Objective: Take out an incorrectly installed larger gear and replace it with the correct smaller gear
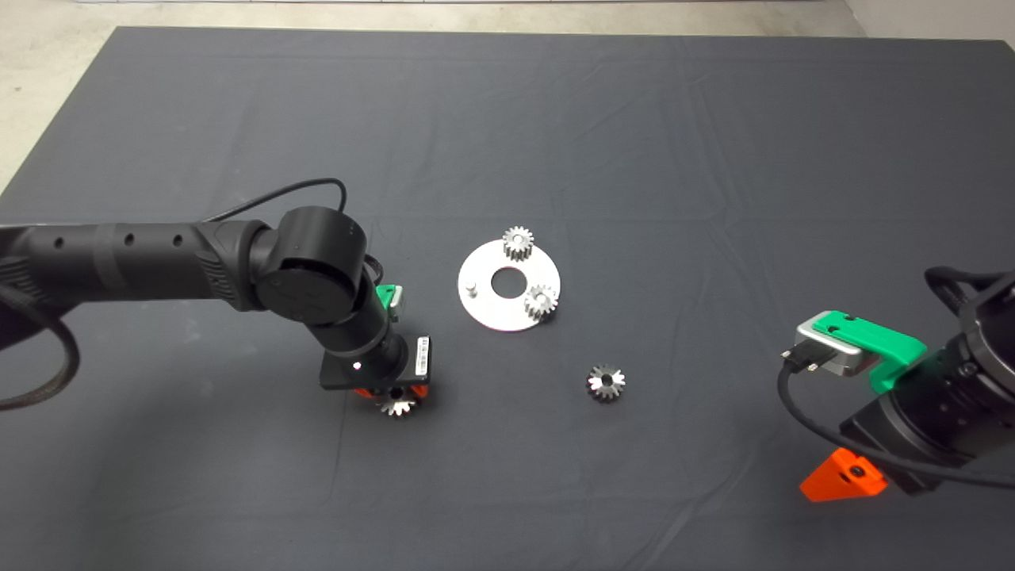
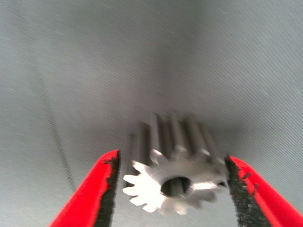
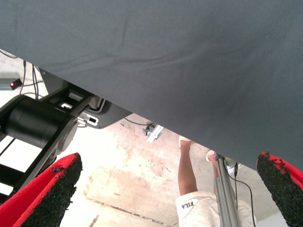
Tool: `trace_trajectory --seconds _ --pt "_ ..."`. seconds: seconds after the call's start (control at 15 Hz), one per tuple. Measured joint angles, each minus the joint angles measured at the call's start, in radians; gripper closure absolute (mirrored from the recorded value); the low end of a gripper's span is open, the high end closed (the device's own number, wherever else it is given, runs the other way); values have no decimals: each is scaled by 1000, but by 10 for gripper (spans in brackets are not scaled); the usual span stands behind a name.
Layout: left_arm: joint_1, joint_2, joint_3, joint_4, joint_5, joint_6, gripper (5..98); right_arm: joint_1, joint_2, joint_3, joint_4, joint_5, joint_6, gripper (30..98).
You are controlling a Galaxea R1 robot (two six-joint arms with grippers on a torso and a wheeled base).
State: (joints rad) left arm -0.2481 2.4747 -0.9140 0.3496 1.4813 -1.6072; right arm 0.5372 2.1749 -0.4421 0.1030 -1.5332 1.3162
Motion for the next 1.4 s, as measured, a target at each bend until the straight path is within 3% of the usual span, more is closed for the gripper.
trace_trajectory --seconds 0.4,0.67,0.73,0.8,1.0,1.07,1.27,1.4 --pt "-19 -21 59 -4 10 -1 402 0 0 -2 0 0 0 309" --pt "-21 -64 67 -5 -3 0 354 0 0 -2 0 0 0 309" --pt "-29 -70 68 -5 5 0 344 0 1 -2 0 1 0 309" --pt "-44 -76 68 -5 4 0 308 0 1 -2 0 0 0 309" --pt "-162 -81 135 -4 -15 -1 277 0 22 -2 0 0 0 309" --pt "-183 -90 164 -9 -23 -1 254 0 31 -2 0 1 0 309" --pt "-182 -145 244 -31 -27 -32 204 0 62 -2 1 0 0 309" --pt "-183 -259 313 -43 -35 -53 203 0 75 -2 1 5 -2 309"
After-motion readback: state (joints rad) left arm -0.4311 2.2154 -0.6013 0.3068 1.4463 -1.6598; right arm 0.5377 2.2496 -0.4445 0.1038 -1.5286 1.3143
